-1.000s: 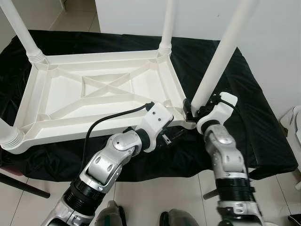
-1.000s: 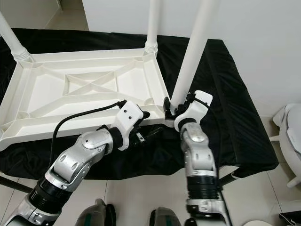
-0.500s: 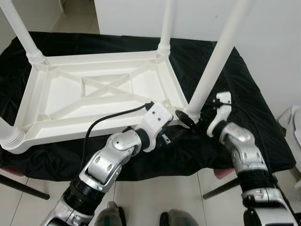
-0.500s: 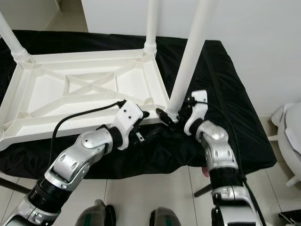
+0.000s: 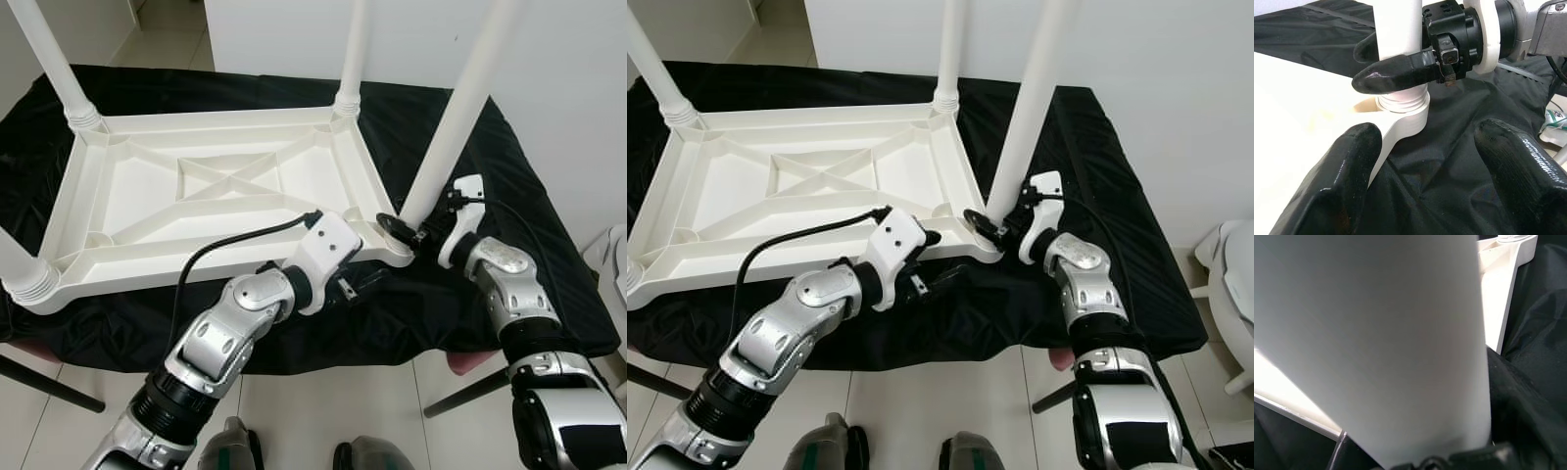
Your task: Building children table
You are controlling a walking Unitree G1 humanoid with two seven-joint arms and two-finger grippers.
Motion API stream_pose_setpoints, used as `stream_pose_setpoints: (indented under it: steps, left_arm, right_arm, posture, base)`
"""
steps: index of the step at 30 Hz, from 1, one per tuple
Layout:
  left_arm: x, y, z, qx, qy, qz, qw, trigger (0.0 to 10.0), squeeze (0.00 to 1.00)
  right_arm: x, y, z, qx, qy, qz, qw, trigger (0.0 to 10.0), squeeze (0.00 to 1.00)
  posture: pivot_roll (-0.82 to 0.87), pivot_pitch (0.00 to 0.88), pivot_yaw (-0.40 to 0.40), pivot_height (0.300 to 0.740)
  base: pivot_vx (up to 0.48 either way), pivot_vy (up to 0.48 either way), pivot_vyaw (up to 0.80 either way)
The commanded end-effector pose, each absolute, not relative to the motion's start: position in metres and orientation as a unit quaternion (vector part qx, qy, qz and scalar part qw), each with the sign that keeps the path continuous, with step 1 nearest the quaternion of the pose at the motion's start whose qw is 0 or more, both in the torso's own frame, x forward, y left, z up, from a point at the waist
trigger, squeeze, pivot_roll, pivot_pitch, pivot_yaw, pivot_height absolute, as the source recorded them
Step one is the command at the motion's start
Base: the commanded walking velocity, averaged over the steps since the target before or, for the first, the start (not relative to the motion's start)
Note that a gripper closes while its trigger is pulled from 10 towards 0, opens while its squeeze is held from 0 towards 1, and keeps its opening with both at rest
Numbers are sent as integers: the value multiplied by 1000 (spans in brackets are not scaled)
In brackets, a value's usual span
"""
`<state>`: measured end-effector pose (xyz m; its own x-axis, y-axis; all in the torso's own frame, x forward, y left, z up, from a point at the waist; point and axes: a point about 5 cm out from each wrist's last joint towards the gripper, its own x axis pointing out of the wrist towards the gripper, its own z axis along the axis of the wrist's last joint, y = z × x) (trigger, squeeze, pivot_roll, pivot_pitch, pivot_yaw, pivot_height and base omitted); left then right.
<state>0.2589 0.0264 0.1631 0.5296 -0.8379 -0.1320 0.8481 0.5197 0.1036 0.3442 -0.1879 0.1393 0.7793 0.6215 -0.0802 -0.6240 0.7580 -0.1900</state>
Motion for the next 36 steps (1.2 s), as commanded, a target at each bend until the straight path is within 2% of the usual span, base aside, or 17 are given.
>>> stream_pose_setpoints:
  steps: [1,7,8,13,17,19,20,22,24,25,26,27,29,30,32,33,36]
  left_arm:
    - [259,27,163,80,34,-496,864,10000,0]
    - [259,26,163,80,34,-498,863,10000,0]
    - [259,26,163,80,35,-498,863,10000,0]
    - [258,26,162,80,36,-500,862,10000,0]
    - [256,26,161,79,37,-498,863,10000,0]
    - [255,27,160,78,39,-497,864,10000,0]
    - [255,27,160,78,39,-497,864,10000,0]
    - [254,27,160,76,40,-496,864,10000,0]
    - [254,27,160,76,40,-496,864,10000,0]
    - [254,27,160,76,41,-496,864,10000,0]
    - [254,27,160,76,41,-496,864,10000,0]
    - [254,27,159,76,41,-497,864,10000,0]
    - [254,27,159,76,41,-497,864,10000,0]
    - [253,26,159,75,42,-499,863,10000,0]
    - [253,25,159,74,42,-502,861,10000,0]
    - [252,24,158,74,43,-504,859,10000,0]
    - [252,23,158,73,43,-507,858,10000,0]
  right_arm:
    - [343,-188,135,-121,18,338,933,0,0]
    - [338,-191,123,-112,35,347,930,0,0]
    - [337,-194,121,-107,37,342,933,10000,0]
    - [338,-200,120,-130,42,301,944,10000,0]
    - [341,-202,119,-143,47,232,961,10000,0]
    - [340,-192,120,-106,40,167,979,10000,0]
    - [340,-192,120,-106,40,167,979,10000,0]
    - [336,-182,120,-57,37,106,992,10000,0]
    - [336,-182,120,-57,37,106,992,10000,0]
    - [330,-175,120,-34,29,59,997,10000,0]
    - [330,-175,120,-34,29,59,997,10000,0]
    - [323,-169,122,-24,18,8,1000,10000,0]
    - [323,-169,122,-24,18,8,1000,10000,0]
    - [314,-162,124,-10,12,-40,999,10000,0]
    - [307,-155,125,-1,8,-68,998,10000,0]
    - [303,-148,128,1,3,-72,997,10000,0]
    - [302,-149,131,1,-2,-80,997,10000,0]
  posture:
    - [-147,16,-6,740]
    - [-154,22,0,740]
    - [-156,22,0,740]
    - [-153,26,-6,740]
    - [-148,33,-12,740]
    - [-145,36,-14,740]
    - [-145,36,-14,740]
    - [-147,39,-13,740]
    - [-147,39,-13,740]
    - [-150,40,-14,740]
    - [-150,40,-14,740]
    - [-155,42,-12,740]
    - [-155,42,-12,740]
    - [-161,42,-11,740]
    - [-164,41,-11,740]
    - [-166,40,-12,740]
    - [-169,37,-12,740]
  base:
    - [0,0,0]
    - [0,0,0]
    - [0,0,0]
    - [0,0,0]
    - [0,0,0]
    - [0,0,0]
    - [0,0,0]
    - [0,0,0]
    - [0,0,0]
    - [0,0,0]
    - [0,0,0]
    - [0,0,0]
    - [0,0,0]
    - [0,0,0]
    - [0,0,0]
    - [0,0,0]
    - [0,0,0]
